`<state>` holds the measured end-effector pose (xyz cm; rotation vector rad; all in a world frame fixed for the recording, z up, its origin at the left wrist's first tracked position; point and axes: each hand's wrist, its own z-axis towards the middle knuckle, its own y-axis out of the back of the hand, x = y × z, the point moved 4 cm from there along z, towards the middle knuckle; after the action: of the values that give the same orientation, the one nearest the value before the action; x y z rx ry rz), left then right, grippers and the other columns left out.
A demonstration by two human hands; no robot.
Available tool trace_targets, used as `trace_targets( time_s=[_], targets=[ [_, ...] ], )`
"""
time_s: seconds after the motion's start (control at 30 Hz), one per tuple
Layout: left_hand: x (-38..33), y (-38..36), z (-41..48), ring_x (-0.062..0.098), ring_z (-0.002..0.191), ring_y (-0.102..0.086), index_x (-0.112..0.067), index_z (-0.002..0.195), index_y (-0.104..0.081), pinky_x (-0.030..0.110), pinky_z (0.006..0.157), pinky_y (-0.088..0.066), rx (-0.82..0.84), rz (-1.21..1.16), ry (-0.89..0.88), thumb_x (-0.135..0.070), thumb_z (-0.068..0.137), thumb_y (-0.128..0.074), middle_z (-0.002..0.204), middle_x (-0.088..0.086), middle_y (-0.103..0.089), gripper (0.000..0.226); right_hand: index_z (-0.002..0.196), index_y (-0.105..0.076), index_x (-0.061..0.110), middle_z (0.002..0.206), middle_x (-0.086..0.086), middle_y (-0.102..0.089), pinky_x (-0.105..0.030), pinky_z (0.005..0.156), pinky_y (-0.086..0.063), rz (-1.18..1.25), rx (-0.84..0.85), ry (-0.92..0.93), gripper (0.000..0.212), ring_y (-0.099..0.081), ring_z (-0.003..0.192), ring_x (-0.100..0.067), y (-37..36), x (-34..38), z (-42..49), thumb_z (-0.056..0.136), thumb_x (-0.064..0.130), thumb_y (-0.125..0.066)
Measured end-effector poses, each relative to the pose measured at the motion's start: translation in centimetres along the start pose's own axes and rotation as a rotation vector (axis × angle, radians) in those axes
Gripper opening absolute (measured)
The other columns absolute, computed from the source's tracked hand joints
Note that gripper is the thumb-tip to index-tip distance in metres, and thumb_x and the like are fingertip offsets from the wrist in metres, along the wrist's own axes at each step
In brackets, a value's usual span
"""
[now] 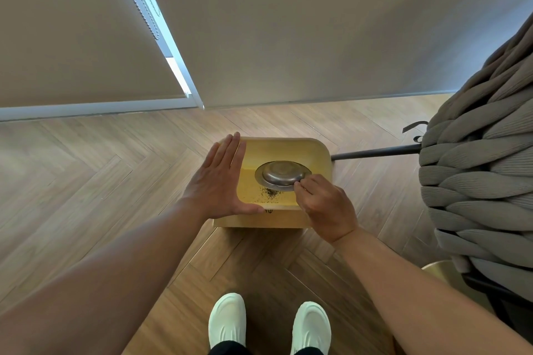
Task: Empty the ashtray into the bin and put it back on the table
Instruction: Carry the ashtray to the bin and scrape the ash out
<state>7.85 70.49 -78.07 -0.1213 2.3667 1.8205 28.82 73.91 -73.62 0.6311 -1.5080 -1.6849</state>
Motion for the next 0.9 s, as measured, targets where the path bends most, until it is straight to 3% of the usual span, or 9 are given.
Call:
trace_targets(
  time_s=[0.13, 0.4, 0.6, 0.7, 0.8, 0.9],
  targets=[
    [0.0, 0.0, 0.0, 0.023, 0.146, 0.020, -0.005, 0.150, 0.012, 0.045, 0.120, -0.004, 0.006, -0.006, -0.002, -0.102, 0.053, -0.028, 0.160, 0.013, 0.017, 0.143, 0.093, -0.074, -0.004, 0.083, -0.016, -0.072, -0.037, 0.053, -0.061, 0.042, 0.012, -0.042, 0.028, -0.070, 0.077, -0.029, -0.1, -0.3, 0.0, 0.070, 0.006, -0.086],
    [-0.3, 0.5, -0.2, 0.022, 0.147, 0.017, -0.008, 0.151, 0.010, 0.044, 0.121, -0.002, 0.010, -0.044, 0.011, -0.100, 0.056, -0.030, 0.161, 0.012, 0.013, 0.139, 0.084, -0.072, -0.001, 0.072, -0.013, -0.069, -0.044, 0.053, -0.057, 0.214, 0.057, -0.202, 0.003, -0.063, 0.063, -0.029, 0.4, -1.1, 0.9, 0.082, -0.004, -0.073],
    [-0.8, 1.5, -0.4, 0.026, 0.149, -0.001, -0.004, 0.151, -0.011, 0.044, 0.120, -0.008, -0.029, -0.035, -0.037, -0.086, 0.069, -0.037, 0.161, 0.016, -0.009, 0.118, 0.091, -0.073, 0.001, 0.078, -0.010, -0.070, -0.041, 0.062, -0.057, 0.401, 0.010, -0.425, 0.009, -0.063, 0.065, -0.023, 0.7, -2.4, 1.6, 0.092, 0.005, -0.064],
    [-1.3, 1.9, -0.4, 0.028, 0.145, -0.018, -0.005, 0.149, -0.021, 0.042, 0.120, -0.013, -0.065, -0.073, -0.061, -0.077, 0.072, -0.047, 0.157, 0.014, -0.024, 0.109, 0.096, -0.074, 0.006, 0.084, -0.006, -0.073, -0.028, 0.068, -0.057, 0.503, -0.002, -0.563, 0.011, -0.065, 0.072, -0.017, 0.4, -3.4, 1.7, 0.093, 0.007, -0.063],
    [-1.7, 2.2, -0.4, 0.027, 0.142, -0.027, -0.005, 0.148, -0.024, 0.037, 0.117, -0.014, -0.096, -0.094, -0.074, -0.070, 0.073, -0.057, 0.153, 0.013, -0.032, 0.104, 0.095, -0.075, 0.012, 0.081, 0.003, -0.070, -0.007, 0.068, -0.046, 0.612, 0.041, -0.741, 0.010, -0.063, 0.072, -0.006, -0.1, -4.3, 1.7, 0.093, 0.011, -0.065],
    [-1.9, 2.1, -0.2, 0.024, 0.141, -0.029, -0.008, 0.149, -0.019, 0.032, 0.114, -0.013, -0.089, -0.128, -0.063, -0.069, 0.072, -0.061, 0.152, 0.010, -0.034, 0.107, 0.086, -0.073, 0.021, 0.081, 0.004, -0.072, -0.023, 0.075, -0.056, 0.735, 0.090, -0.871, 0.011, -0.068, 0.077, -0.013, -0.5, -4.9, 1.7, 0.091, 0.013, -0.068]
  ],
)
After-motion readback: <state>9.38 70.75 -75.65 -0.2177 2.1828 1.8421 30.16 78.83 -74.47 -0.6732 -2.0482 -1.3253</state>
